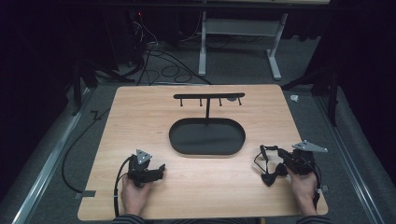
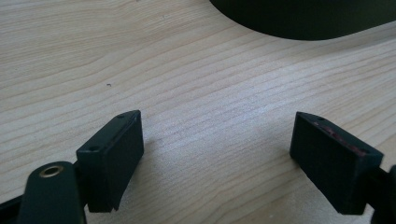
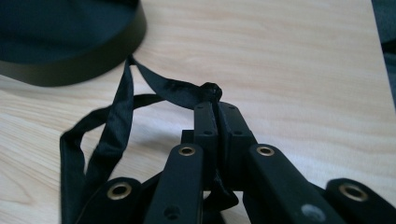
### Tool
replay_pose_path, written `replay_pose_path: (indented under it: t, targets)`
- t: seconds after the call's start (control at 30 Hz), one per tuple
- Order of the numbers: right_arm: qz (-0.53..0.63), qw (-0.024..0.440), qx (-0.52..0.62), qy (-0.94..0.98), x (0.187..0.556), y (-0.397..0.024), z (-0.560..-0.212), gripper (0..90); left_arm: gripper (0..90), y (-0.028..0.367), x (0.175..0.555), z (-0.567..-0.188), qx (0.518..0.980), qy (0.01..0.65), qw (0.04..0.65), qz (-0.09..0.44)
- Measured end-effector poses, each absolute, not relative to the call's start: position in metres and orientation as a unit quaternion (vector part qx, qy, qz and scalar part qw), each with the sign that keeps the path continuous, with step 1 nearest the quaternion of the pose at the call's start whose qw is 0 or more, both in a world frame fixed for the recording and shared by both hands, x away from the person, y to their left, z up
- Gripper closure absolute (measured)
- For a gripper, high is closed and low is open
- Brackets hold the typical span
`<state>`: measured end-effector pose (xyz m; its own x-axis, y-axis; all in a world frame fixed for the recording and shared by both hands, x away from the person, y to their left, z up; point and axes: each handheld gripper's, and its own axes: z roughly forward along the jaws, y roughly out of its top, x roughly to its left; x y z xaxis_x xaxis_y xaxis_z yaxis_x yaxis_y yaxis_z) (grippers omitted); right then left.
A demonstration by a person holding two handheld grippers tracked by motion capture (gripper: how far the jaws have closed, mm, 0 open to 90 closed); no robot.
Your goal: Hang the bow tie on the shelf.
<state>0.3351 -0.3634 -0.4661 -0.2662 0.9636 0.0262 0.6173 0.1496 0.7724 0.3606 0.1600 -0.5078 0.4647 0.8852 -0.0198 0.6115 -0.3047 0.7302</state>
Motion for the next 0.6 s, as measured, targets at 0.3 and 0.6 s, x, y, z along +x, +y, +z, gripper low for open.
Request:
replay_pose_path:
  t: [0.3,0.6]
  targets:
    - [0.370,0.271,0.518,0.722,0.331,-0.349,-0.437,88.3,17.9,0.160,0.361,-0.508,0.783,0.478,0.346,0.198]
    - [0.378,0.286,0.495,0.728,0.333,-0.340,-0.419,88.3,17.9,0.160,0.361,-0.508,0.783,0.477,0.346,0.198]
